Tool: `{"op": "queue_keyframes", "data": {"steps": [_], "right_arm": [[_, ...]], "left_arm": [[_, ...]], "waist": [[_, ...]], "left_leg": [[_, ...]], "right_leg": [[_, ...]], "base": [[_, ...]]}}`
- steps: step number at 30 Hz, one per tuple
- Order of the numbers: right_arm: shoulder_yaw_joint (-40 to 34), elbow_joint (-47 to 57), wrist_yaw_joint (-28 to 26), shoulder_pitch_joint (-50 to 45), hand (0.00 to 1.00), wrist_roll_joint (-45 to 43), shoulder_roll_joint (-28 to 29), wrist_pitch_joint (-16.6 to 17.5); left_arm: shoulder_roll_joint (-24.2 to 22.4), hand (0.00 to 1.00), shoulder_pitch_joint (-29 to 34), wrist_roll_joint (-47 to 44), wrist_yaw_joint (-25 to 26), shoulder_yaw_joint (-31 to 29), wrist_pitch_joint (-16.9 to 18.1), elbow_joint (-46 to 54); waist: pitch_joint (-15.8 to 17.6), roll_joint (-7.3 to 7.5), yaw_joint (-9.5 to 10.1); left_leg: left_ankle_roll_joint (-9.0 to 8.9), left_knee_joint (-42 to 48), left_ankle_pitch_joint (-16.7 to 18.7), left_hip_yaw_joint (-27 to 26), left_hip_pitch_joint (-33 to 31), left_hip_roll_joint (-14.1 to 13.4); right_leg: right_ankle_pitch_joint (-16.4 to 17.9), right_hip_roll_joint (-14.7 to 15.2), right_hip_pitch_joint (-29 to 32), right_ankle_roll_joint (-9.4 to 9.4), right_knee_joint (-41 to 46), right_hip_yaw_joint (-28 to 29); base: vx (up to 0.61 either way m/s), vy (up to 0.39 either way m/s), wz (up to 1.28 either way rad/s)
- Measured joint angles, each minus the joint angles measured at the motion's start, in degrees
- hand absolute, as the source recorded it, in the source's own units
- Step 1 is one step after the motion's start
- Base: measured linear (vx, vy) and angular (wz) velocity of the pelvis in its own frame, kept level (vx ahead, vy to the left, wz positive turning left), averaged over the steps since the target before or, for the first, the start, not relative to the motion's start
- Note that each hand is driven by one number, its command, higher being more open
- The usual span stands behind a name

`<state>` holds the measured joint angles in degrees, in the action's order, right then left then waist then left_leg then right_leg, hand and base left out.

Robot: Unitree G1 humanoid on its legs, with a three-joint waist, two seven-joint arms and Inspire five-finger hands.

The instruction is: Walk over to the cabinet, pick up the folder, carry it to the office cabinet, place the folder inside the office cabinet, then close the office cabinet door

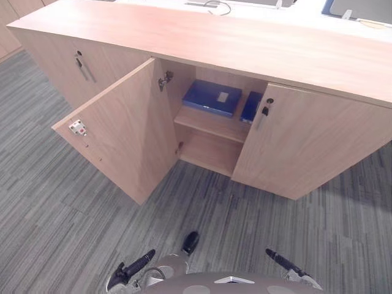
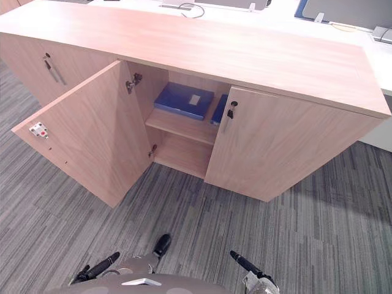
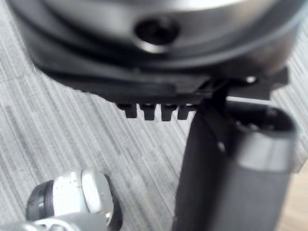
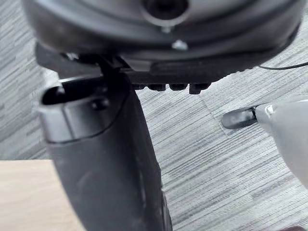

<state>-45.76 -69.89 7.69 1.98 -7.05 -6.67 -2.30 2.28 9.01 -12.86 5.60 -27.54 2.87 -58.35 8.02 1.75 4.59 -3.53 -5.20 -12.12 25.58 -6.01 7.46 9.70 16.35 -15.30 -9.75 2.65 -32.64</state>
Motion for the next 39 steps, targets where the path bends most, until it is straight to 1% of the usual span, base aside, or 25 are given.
{"op": "queue_keyframes", "data": {"steps": [2,4,5,6,7,9,10,12,13,16,17,19,20,22,23,24,26,28,29,30,31,36,37,39], "right_arm": [[-3.35,-0.05,-0.47,0.36,1.00,-0.01,-0.40,-0.42],[-6.30,-0.06,-1.17,0.67,1.00,-0.02,-0.80,-0.87],[-6.71,-0.06,-1.31,0.70,1.00,-0.02,-1.02,-0.89],[-7.03,-0.06,-2.01,0.70,1.00,-0.02,-1.86,-1.03],[-7.11,-0.06,-2.28,0.74,1.00,-0.02,-2.37,-1.06],[-7.24,-0.03,-3.22,1.16,1.00,-0.02,-4.47,-1.23],[-7.24,0.04,-3.65,1.27,1.00,-0.03,-5.02,-1.24],[-7.22,0.14,-4.68,1.10,1.00,-0.06,-7.23,-1.42],[-7.22,0.14,-4.86,1.03,1.00,-0.07,-7.69,-1.56],[-7.24,0.12,-6.19,1.10,1.00,-0.14,-9.09,-2.34],[-7.28,0.03,-6.96,1.13,1.00,-0.16,-9.52,-2.43],[-6.58,-0.02,-7.49,1.73,1.00,-0.15,-10.12,-2.84],[-5.02,0.00,-7.46,2.36,1.00,-0.31,-10.46,-3.14],[-1.94,0.61,-9.07,4.03,1.00,-0.41,-10.42,-3.13],[-1.85,0.60,-9.66,4.40,1.00,-0.37,-10.39,-3.14],[-1.86,0.57,-10.15,4.98,1.00,-0.37,-10.36,-3.14],[-1.97,0.57,-10.13,5.41,1.00,-0.36,-10.37,-2.99],[-1.95,0.53,-10.04,5.27,1.00,-0.20,-10.36,-2.98],[-1.91,0.53,-9.94,5.05,1.00,-0.19,-10.30,-2.98],[-1.87,0.53,-9.90,4.69,1.00,-0.20,-10.09,-2.98],[-1.75,0.54,-9.88,4.47,1.00,-0.20,-9.89,-2.98],[-0.36,0.85,-9.51,2.98,1.00,-0.25,-5.39,-2.94],[0.62,0.85,-9.52,2.68,1.00,-0.25,-4.27,-2.95],[1.55,0.92,-9.53,2.35,1.00,-0.26,-2.91,-2.95]], "left_arm": [[0.16,1.00,0.03,0.19,0.22,-4.17,-0.69,4.33],[0.40,1.00,0.05,2.02,0.69,-9.49,-0.80,11.25],[0.72,1.00,0.12,2.30,1.01,-10.37,-0.80,13.12],[1.50,1.00,0.10,2.82,1.67,-12.15,-0.89,16.93],[1.98,1.00,0.08,3.37,1.85,-12.94,-0.95,18.64],[4.94,1.00,-0.22,5.61,2.02,-16.92,-1.78,24.67],[5.93,1.00,-0.47,6.08,2.05,-18.11,-1.82,25.49],[10.74,1.00,-2.07,4.78,1.98,-22.15,-1.83,26.83],[11.92,1.00,-2.36,3.23,1.80,-23.14,-1.81,26.87],[18.50,1.00,-3.84,-3.63,0.87,-28.04,-1.81,25.78],[21.61,1.00,-4.86,-6.26,0.13,-30.25,-1.84,23.51],[26.27,1.00,-6.47,-8.30,-0.50,-32.49,-1.97,19.25],[28.81,1.00,-7.01,-9.02,-0.70,-33.49,-2.40,17.07],[35.76,1.00,-8.69,-8.64,-0.94,-36.31,-3.80,12.14],[37.65,1.00,-9.18,-8.09,-1.07,-36.75,-4.09,10.74],[41.47,1.00,-9.68,-6.12,-1.95,-36.80,-4.43,7.95],[45.23,1.00,-10.29,-4.23,-3.20,-36.36,-4.51,6.09],[47.31,1.00,-12.77,-2.72,-4.16,-35.52,-4.57,5.40],[48.42,1.00,-14.25,-2.05,-4.59,-33.55,-4.59,4.76],[48.93,1.00,-15.71,-2.01,-4.94,-31.41,-4.59,4.76],[49.03,1.00,-16.54,-2.02,-5.16,-30.69,-4.59,4.76],[49.82,1.00,-22.52,-2.10,-6.65,-22.55,-4.56,4.78],[49.82,1.00,-23.55,-2.48,-7.44,-20.42,-4.55,4.78],[49.75,1.00,-25.07,-2.94,-8.48,-17.59,-4.55,4.79]], "waist": [[0.01,0.08,-0.14],[0.07,0.12,-0.12],[0.04,0.08,-0.13],[-0.09,-0.12,-0.13],[-0.20,-0.31,-0.12],[-0.76,-0.87,-0.03],[-0.92,-1.02,-0.01],[-2.20,-1.45,-0.11],[-2.60,-1.50,-0.12],[-4.03,-1.17,-0.17],[-4.30,-1.03,-0.24],[-4.34,-0.96,-0.23],[-4.49,-0.86,-0.22],[-4.85,-0.75,0.05],[-5.20,-0.35,0.07],[-5.72,0.02,0.06],[-6.43,0.66,0.06],[-6.69,1.00,0.16],[-6.87,1.03,0.20],[-7.15,1.00,0.21],[-7.37,1.00,0.23],[-7.82,1.02,-0.02],[-7.85,1.07,-0.15],[-8.02,1.32,-0.21]], "left_leg": [[0.17,0.02,0.12,-0.11,-0.49,0.35],[0.41,0.01,0.48,-0.13,-0.70,0.04],[0.43,0.01,0.57,-0.19,-0.68,-0.03],[0.49,0.00,0.71,-0.34,-0.65,-0.17],[0.49,0.00,0.75,-0.48,-0.66,-0.27],[0.52,-0.01,1.01,-1.72,-0.61,-0.87],[0.54,-0.01,1.06,-1.98,-0.61,-1.04],[0.56,-0.01,1.18,-2.45,-0.54,-1.28],[0.59,-0.02,1.23,-2.65,-0.54,-1.36],[0.53,-0.02,1.55,-4.13,-0.29,-2.14],[0.46,-0.02,1.62,-4.41,-0.07,-2.36],[0.39,-0.03,1.67,-4.96,0.46,-2.75],[0.34,-0.03,1.72,-5.45,0.46,-3.10],[0.17,-0.03,1.90,-7.58,0.15,-4.48],[0.13,-0.03,1.92,-7.99,0.13,-4.76],[0.03,-0.03,1.99,-8.31,0.12,-5.12],[-0.18,-0.02,2.12,-8.84,0.15,-5.55],[-0.27,-0.02,2.15,-8.95,0.15,-5.85],[-0.31,-0.02,2.18,-9.12,0.14,-6.03],[-0.35,-0.02,2.20,-9.32,0.13,-6.14],[-0.36,-0.02,2.21,-9.45,0.09,-6.18],[-0.32,-0.02,2.01,-10.80,0.35,-6.56],[-0.45,-0.02,1.96,-11.05,0.46,-6.63],[-0.46,-0.02,1.96,-11.17,0.49,-6.71]], "right_leg": [[-0.44,-0.22,0.36,0.06,0.28,0.02],[-0.78,-0.54,0.64,0.17,0.39,0.11],[-0.80,-0.57,0.67,0.19,0.48,0.17],[-0.80,-0.58,0.87,0.20,0.78,0.40],[-0.79,-0.57,1.10,0.21,1.11,0.58],[-0.77,-0.57,2.02,0.28,1.71,1.80],[-0.71,-0.57,2.29,0.38,1.94,2.14],[-0.48,-0.57,2.66,0.79,2.29,2.74],[-0.46,-0.57,2.77,0.83,2.34,2.98],[-0.45,-0.72,3.50,0.85,2.55,4.58],[-0.38,-0.84,3.51,0.98,2.62,4.93],[-0.20,-1.00,3.44,1.28,2.87,5.57],[0.18,-1.13,3.81,1.91,2.93,6.03],[0.70,-1.68,5.57,2.61,3.31,7.66],[0.71,-1.84,5.72,2.63,3.30,7.96],[0.73,-2.07,6.02,2.66,3.29,8.56],[0.71,-2.32,6.33,2.66,3.29,9.25],[0.70,-2.58,6.39,2.63,3.31,9.33],[0.68,-2.68,6.53,2.60,3.35,9.49],[0.68,-2.73,6.71,2.60,3.42,9.77],[0.68,-2.74,6.86,2.59,3.47,9.92],[0.47,-2.74,7.39,2.29,3.77,11.30],[0.21,-2.74,7.45,1.87,3.97,11.56],[0.07,-2.74,7.56,1.64,4.11,11.70]], "base": [[0.04,-0.025,0.02],[0.02,-0.015,0.02],[0.03,-0.040,-0.06],[0.02,-0.032,-0.07],[0.02,-0.042,-0.14],[0.01,-0.030,-0.26],[0.00,-0.033,-0.24],[0.00,-0.042,-0.13],[0.00,-0.031,-0.19],[-0.01,-0.028,-0.24],[-0.02,-0.041,-0.18],[-0.03,-0.029,-0.17],[-0.05,-0.023,-0.31],[-0.07,-0.027,-0.40],[-0.05,-0.032,-0.29],[-0.02,-0.029,-0.17],[-0.01,-0.032,-0.16],[-0.02,-0.026,-0.08],[-0.03,-0.018,-0.08],[-0.03,-0.014,-0.09],[-0.01,-0.004,-0.12],[-0.01,-0.002,-0.13],[-0.01,-0.002,-0.11],[-0.01,-0.005,-0.06]]}}
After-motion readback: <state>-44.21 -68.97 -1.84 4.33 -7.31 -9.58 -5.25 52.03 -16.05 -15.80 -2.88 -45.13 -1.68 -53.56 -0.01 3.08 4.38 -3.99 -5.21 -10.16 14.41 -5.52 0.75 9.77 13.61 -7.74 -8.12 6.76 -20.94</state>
